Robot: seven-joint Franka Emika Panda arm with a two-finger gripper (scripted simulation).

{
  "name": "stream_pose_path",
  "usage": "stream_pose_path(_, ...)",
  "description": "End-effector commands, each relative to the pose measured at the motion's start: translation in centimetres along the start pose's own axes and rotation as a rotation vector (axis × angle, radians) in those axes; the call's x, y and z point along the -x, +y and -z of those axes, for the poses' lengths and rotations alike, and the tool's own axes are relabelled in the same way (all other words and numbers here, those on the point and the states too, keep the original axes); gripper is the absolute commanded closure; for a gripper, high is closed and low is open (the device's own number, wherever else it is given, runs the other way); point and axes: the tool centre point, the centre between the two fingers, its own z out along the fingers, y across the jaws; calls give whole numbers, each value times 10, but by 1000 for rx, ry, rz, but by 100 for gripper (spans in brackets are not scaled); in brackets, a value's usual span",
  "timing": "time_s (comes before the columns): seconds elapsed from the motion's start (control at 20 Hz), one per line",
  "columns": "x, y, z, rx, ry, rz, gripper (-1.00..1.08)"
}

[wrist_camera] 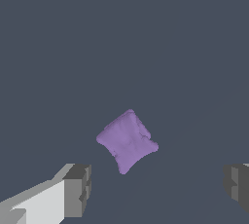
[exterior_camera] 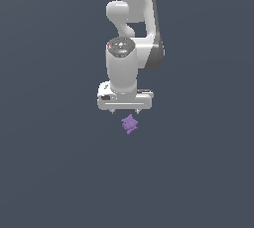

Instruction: Pick up the object and move it to a goal position.

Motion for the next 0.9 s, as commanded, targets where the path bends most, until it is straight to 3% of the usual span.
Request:
stream_pose_path(0.0,0,0,0,0,0,2,-92)
stream_pose_path(0.45,1,-2,-9,5,-2,81,-92)
stream_pose_path(0.85,3,-6,-28,16,-8,257,-92)
